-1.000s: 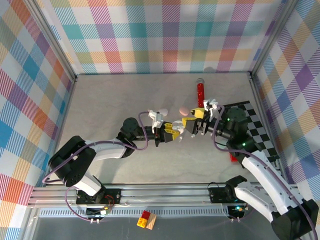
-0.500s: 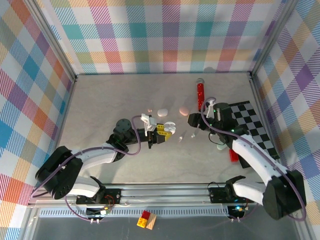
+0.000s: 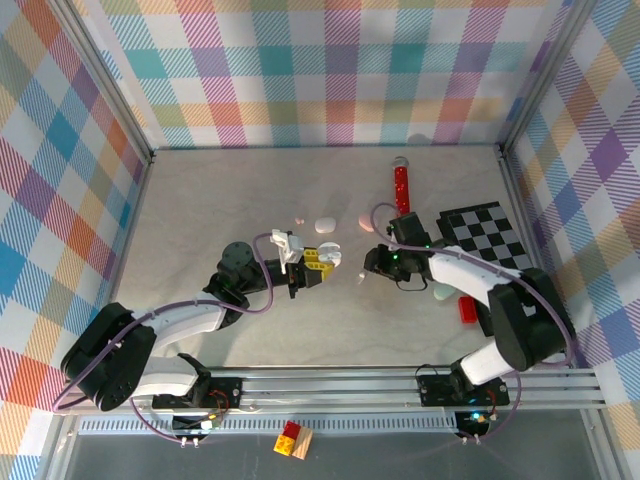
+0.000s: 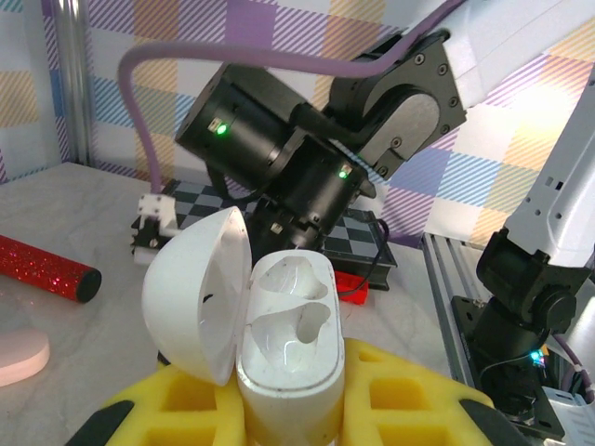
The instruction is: Insert the wireless bluetooth earbuds into the charging case
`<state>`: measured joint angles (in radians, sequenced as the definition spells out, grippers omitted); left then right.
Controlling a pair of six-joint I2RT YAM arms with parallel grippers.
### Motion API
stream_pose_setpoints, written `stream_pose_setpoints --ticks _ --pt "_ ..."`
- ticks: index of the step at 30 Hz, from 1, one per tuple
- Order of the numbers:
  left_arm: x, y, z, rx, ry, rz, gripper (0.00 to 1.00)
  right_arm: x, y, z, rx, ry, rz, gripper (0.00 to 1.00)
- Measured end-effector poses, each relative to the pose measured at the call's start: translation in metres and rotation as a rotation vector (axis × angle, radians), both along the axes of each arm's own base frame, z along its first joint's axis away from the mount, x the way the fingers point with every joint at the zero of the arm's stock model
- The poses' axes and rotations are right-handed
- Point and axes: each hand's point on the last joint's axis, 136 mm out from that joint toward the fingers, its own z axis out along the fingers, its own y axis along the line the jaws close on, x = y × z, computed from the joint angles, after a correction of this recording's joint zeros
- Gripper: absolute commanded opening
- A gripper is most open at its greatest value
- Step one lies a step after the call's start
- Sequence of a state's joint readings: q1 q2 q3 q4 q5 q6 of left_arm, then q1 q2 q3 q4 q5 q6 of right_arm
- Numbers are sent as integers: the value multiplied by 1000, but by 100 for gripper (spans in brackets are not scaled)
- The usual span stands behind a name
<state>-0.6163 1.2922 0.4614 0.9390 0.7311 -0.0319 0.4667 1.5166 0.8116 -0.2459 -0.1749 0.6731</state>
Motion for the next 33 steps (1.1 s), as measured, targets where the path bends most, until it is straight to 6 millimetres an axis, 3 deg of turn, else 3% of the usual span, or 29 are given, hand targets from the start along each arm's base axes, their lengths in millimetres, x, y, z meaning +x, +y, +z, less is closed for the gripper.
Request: stream_pose_setpoints --ticks 15,22,33 --pt "-4 3 -8 45 20 0 12 7 15 -28 -31 87 6 31" --pt "-4 3 -11 58 20 -1 13 4 17 -33 -33 106 13 30" --pt "-4 3 -16 71 34 -2 13 3 21 -37 -27 125 16 20"
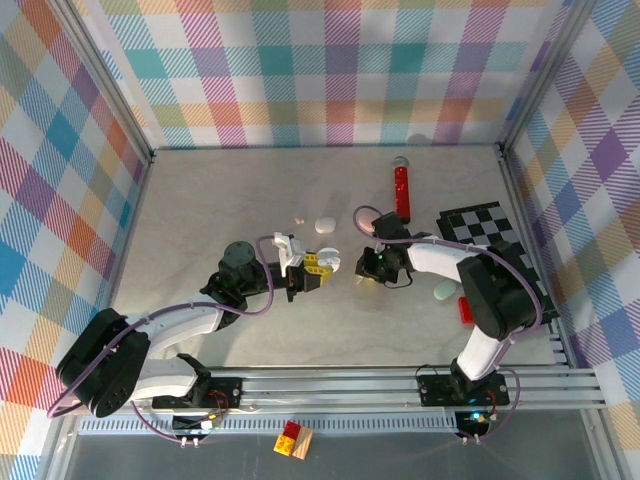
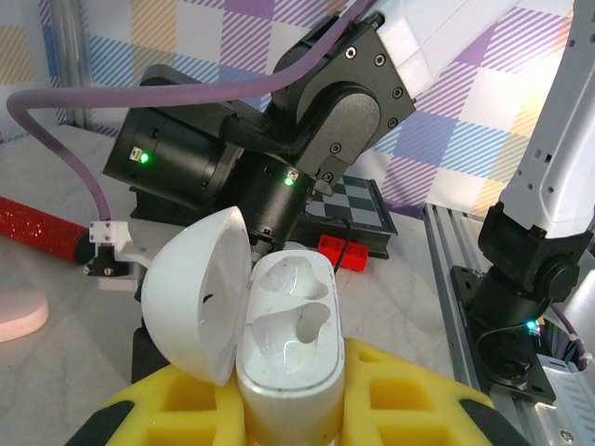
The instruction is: Insert the wireless bluetooth earbuds into the charging case
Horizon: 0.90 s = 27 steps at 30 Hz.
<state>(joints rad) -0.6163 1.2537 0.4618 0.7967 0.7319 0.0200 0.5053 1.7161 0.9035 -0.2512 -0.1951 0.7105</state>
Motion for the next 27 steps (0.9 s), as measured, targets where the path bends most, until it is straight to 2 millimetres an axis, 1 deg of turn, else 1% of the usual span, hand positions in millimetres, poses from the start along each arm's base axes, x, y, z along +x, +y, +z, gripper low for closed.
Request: stream_pose_setpoints --ticks 7,13,16,21,25,27 --pt "0 0 -2 7 10 0 13 0 0 0 2 3 -6 16" --pt "0 0 -2 7 10 0 13 2 -1 1 -1 -9 -10 16" --pt "0 0 -3 8 11 0 13 3 -4 5 -10 -40 -12 16" --pt "1 -1 -5 12 17 1 13 6 -8 27 -4 -153 17 17" --pt "4 -2 -5 14 19 5 13 9 -11 51 7 -283 62 17" --pt "7 -3 -7 18 23 13 13 9 -12 67 9 -360 91 17"
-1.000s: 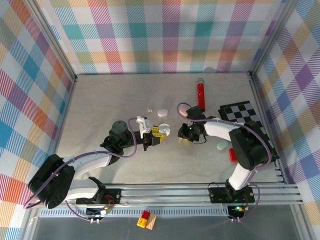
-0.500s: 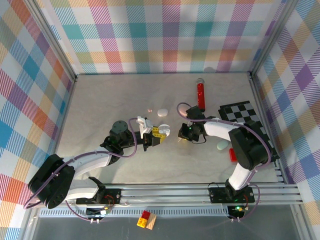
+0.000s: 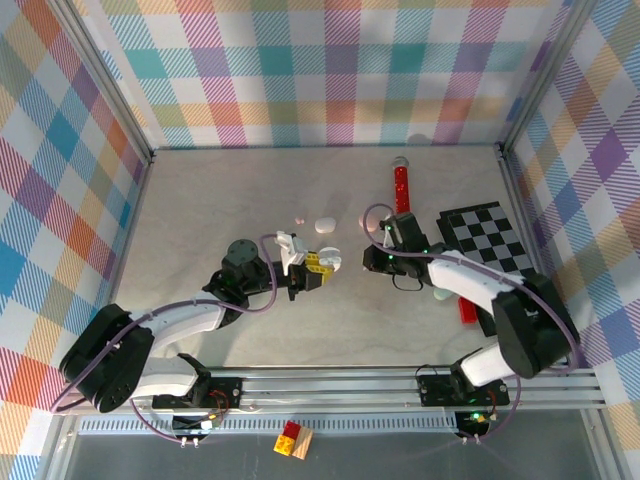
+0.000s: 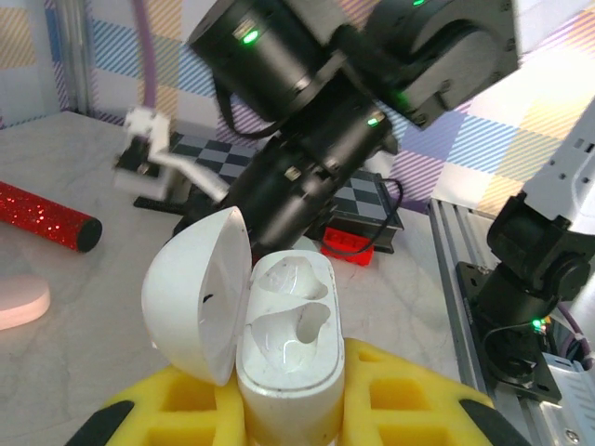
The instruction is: Insert the wireless bluetooth earbuds into the charging case
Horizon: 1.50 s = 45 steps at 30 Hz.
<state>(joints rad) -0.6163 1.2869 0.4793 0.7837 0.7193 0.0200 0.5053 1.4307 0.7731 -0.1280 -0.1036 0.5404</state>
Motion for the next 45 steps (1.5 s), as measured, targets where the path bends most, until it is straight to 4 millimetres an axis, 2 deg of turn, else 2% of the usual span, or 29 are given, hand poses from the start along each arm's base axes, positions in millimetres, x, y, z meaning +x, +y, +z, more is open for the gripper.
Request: stream_pose_setpoints --ticks 11,15,18,27,33,41,45 --pt "12 -8 -1 9 12 6 15 -14 -3 103 43 -402 163 19" --pt "13 -9 0 8 12 5 15 -25 -3 133 75 -501 210 19" --pt "13 -9 0 10 15 3 15 -35 1 148 105 -543 250 19" --pt "13 -9 -3 22 16 2 14 -57 26 161 162 -564 374 19" --pt "13 -9 -6 33 18 0 14 -62 48 177 185 -603 446 19" --pt "13 -9 -5 33 18 -1 14 -62 66 164 173 -578 501 19" --pt "12 -10 -4 32 17 -9 14 -61 71 165 167 -586 518 19"
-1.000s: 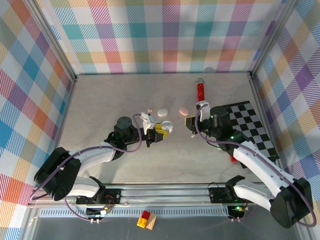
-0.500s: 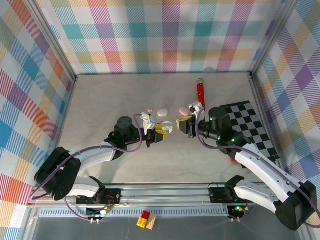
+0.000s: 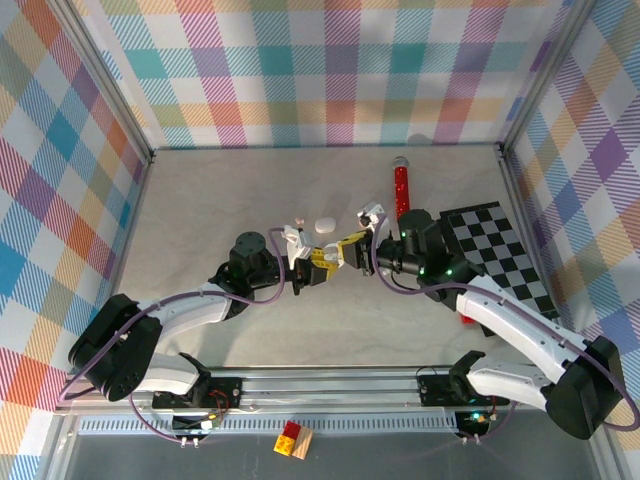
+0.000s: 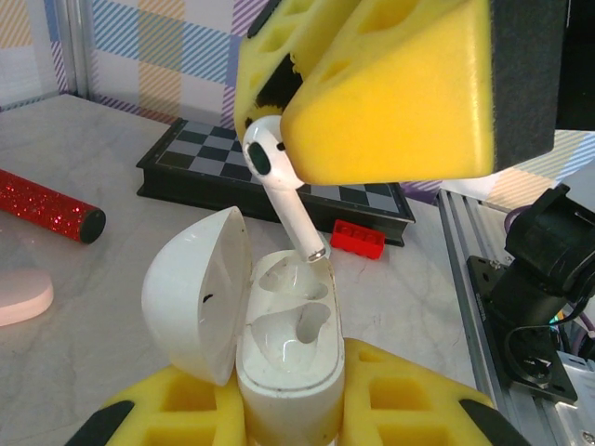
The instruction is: Insert the wireless bluetooth earbuds into the charging case
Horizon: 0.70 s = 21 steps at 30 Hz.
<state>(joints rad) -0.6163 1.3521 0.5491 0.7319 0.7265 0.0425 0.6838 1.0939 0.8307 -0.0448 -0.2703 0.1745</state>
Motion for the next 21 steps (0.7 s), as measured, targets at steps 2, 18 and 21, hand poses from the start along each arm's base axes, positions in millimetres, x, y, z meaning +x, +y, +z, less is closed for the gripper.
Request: stream_pose_setpoints --ticks 2,18,21 --pt "-1 0 0 -1 0 -6 15 0 1 -1 -2 -1 2 19" --pt "-1 -1 3 -8 2 -7 14 -1 3 -5 -9 9 12 18" --pt "0 -1 3 -9 6 -6 14 -3 4 -3 -5 7 25 18"
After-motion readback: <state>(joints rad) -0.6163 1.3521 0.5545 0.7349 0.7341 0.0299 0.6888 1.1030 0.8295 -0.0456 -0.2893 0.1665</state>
